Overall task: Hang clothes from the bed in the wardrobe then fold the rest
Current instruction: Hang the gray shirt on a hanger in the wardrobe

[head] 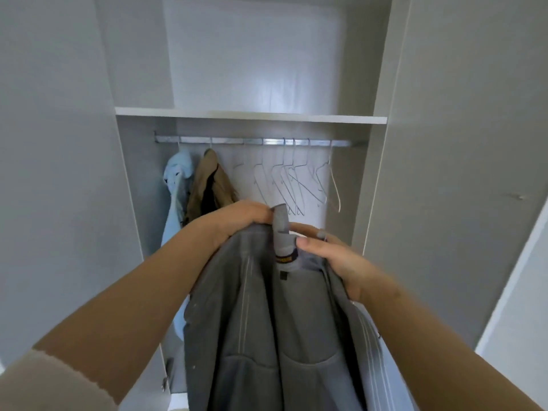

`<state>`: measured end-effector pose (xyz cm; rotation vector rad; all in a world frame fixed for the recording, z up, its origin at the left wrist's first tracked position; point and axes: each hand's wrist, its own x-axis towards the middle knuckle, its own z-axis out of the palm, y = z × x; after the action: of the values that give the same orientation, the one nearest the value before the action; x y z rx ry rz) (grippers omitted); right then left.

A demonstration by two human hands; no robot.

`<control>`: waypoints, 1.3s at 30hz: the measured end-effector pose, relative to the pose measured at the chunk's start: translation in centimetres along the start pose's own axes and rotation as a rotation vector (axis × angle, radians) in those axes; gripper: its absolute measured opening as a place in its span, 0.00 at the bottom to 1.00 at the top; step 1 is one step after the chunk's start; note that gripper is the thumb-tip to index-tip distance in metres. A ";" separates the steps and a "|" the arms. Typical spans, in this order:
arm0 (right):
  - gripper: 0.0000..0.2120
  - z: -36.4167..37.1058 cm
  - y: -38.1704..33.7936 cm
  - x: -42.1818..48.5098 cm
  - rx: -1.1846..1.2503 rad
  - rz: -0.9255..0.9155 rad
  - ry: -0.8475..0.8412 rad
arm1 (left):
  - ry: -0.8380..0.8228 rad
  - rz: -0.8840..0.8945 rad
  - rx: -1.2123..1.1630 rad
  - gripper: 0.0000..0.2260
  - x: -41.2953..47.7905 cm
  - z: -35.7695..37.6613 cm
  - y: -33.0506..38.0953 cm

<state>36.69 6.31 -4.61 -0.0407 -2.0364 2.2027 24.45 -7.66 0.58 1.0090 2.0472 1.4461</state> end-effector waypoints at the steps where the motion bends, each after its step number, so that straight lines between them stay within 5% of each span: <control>1: 0.15 0.2 0.3 1.2 -0.041 0.034 -0.066 | -0.013 -0.013 0.055 0.07 0.9 -0.2 -0.2; 4: 0.11 0.6 1.0 5.6 -0.023 0.060 -0.013 | 0.037 -0.013 0.046 0.07 4.0 -1.8 -1.6; 8: 0.17 0.5 1.2 11.6 0.164 -0.006 0.278 | 0.088 -0.023 -0.325 0.03 7.5 -5.0 -5.0; 11: 0.18 0.9 1.0 16.2 0.213 0.011 0.379 | 0.028 -0.132 -0.305 0.31 9.8 -8.0 -8.0; 13: 0.18 1.5 0.7 19.3 0.269 0.008 0.395 | -0.044 -0.190 -0.309 0.40 11.1 -9.9 -10.1; 20: 0.12 2.0 2.3 26.4 0.447 -0.011 0.403 | -0.066 -0.225 -0.442 0.25 14.1 -12.4 -16.9; 28: 0.10 -1.4 5.2 31.6 0.282 0.139 0.436 | 0.346 -0.153 -0.679 0.09 19.2 -15.4 -15.6; 39: 0.02 -5.4 6.2 41.7 -0.186 0.206 0.342 | 0.506 -0.107 -1.165 0.21 27.3 -19.0 -13.9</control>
<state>-4.48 16.25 -8.10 -0.6266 -2.1039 1.9337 -10.76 -1.01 -3.95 0.0385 1.0483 2.4744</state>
